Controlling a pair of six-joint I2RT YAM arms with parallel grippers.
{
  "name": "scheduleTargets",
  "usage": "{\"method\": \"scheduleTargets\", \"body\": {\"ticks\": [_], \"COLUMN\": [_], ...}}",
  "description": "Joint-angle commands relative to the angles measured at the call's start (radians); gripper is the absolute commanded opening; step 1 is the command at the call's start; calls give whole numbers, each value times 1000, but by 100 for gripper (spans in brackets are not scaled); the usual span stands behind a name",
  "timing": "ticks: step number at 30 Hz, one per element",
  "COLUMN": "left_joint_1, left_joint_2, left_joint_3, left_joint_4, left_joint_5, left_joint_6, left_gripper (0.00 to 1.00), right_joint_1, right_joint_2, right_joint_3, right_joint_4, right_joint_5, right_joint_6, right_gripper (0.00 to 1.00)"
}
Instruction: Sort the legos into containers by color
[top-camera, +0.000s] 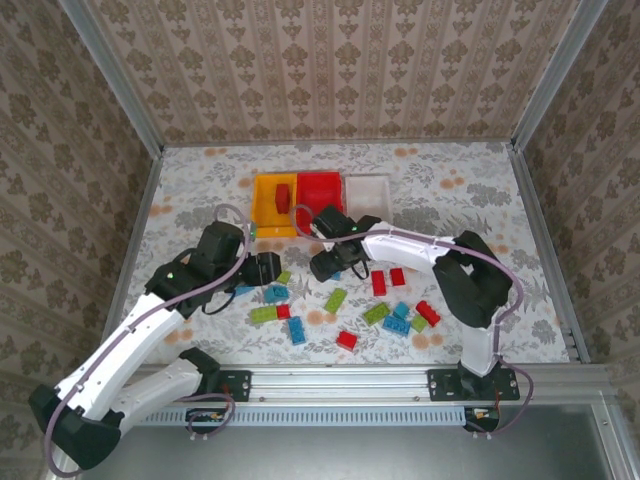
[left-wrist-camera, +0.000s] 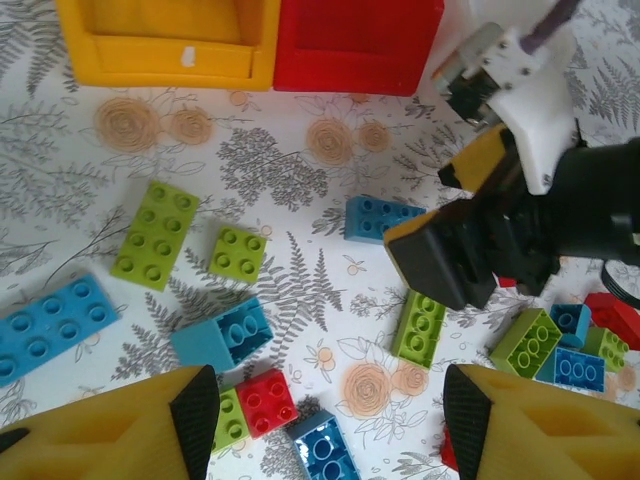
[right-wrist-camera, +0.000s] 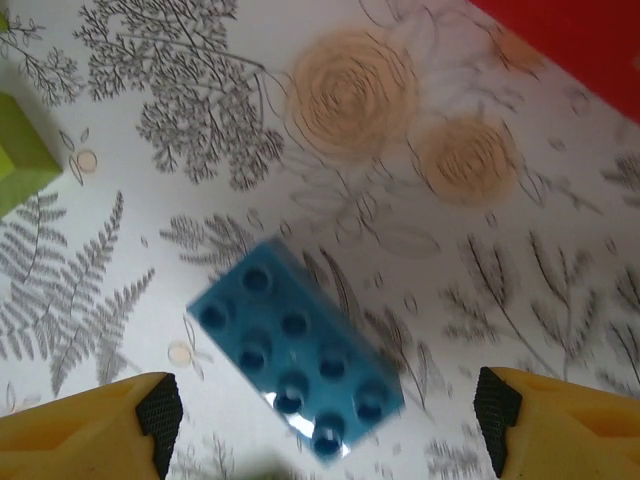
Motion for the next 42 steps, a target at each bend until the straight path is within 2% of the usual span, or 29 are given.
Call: {"method": "scheduleTargets", "body": {"ticks": [1,6,10,13,16,20,24,29,34,38,42], "left_joint_1": [7,7,7,7,7,7,2,-38,-107,-130,-139], "left_joint_2": [-27,-29,-24,-14,-4,32,95,229,369,435,451], "left_joint_3": [-17,-10,-11,-11,-10,-5,29,140,245,268,272], "left_joint_4": [-51,-57,-55,-47,-36,4,81,177,191,198,194], "left_joint_5": [-34,-26,-25,-17,-14,20,59,79,58,50,40], "left_joint_6": [-35,-29,-26,-27,-22,-8,2,52,125,114,107], "left_gripper": [64,64,64,64,64,64,64,64,64,64,64], "right_joint_1": [11,21,32,34,34,26,-35,-194,-283,-317,-334], "right_joint_2": [55,107,147,151,131,22,-109,-151,-57,61,110], "right_joint_3": [48,81,89,90,87,55,12,-13,94,205,230], "right_joint_4": [-86,-97,-101,-94,-83,-51,-29,23,10,-63,-74], "right_joint_5": [30,10,22,49,77,110,135,51,-9,-28,-35], "right_joint_6": [-81,-92,-75,-58,-49,-32,47,187,252,290,318], "right_gripper": [81,78,70,60,45,32,29,30,31,33,38]}}
